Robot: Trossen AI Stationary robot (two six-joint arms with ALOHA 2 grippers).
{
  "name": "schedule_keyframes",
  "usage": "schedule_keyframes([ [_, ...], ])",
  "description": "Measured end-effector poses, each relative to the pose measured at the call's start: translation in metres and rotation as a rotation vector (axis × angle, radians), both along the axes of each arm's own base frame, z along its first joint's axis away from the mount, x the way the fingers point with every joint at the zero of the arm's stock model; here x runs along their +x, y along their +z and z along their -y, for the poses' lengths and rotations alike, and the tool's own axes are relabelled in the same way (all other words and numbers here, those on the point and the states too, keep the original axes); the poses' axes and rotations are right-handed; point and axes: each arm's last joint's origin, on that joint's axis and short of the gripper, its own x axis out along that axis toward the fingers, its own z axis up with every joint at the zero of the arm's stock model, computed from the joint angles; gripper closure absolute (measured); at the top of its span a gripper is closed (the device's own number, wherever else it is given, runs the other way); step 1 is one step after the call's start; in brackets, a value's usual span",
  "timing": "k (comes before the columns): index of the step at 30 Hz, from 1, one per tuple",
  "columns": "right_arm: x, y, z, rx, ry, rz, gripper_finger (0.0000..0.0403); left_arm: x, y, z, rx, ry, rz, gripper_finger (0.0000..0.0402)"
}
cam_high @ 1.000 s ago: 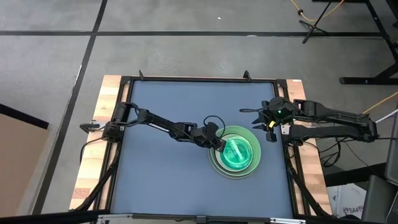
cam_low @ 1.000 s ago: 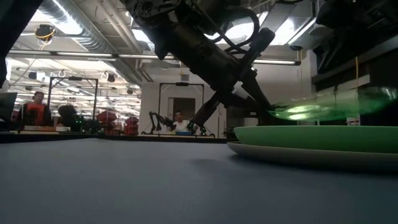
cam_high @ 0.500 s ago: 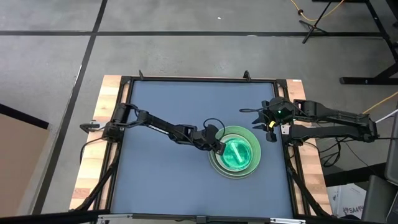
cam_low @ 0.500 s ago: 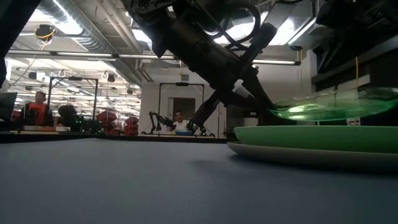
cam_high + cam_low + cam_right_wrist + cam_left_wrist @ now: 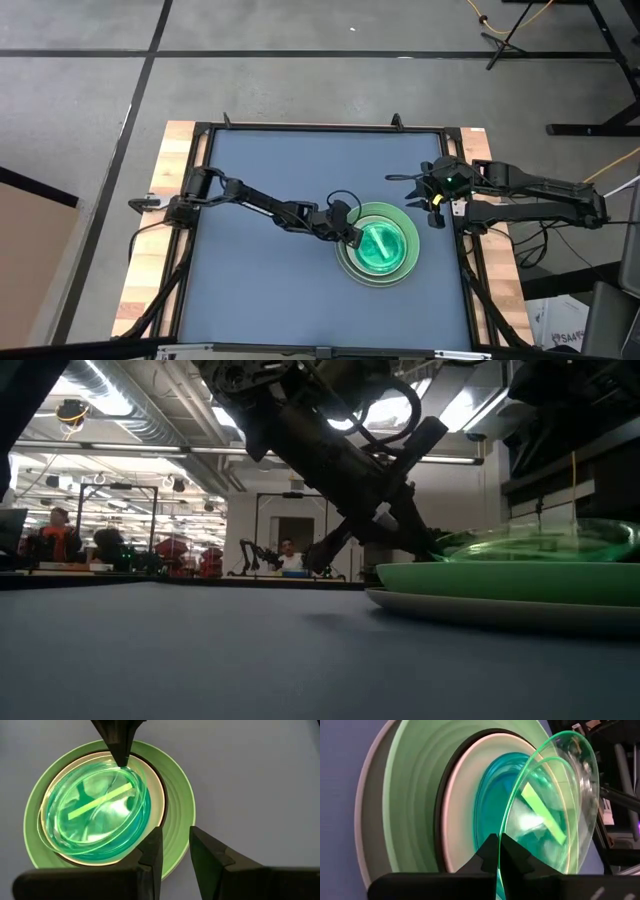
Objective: Stack plastic plates
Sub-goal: Stack the green plate on top of the blue plate
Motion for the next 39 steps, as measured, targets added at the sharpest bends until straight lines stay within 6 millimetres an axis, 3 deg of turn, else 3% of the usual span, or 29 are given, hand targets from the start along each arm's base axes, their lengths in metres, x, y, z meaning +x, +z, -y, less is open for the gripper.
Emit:
schedule_keyframes([
  [15,0.0,0.0,0.0,0.0,0.0,0.0,0.0316,-0.0001,-0.0001,-0.0002,0.004,0.006,-0.002,0.04],
  [28,0.0,0.0,0.0,0.0,0.0,-0.001,0.0316,-0.0003,-0.0003,-0.001,0.021,0.027,-0.003,0.0333],
  [39,-0.0014,-0.0012,-0.0003,0.004,0.0,-0.019,0.0316,-0.0002,-0.0002,-0.0008,0.037,0.006,-0.005,0.0325],
])
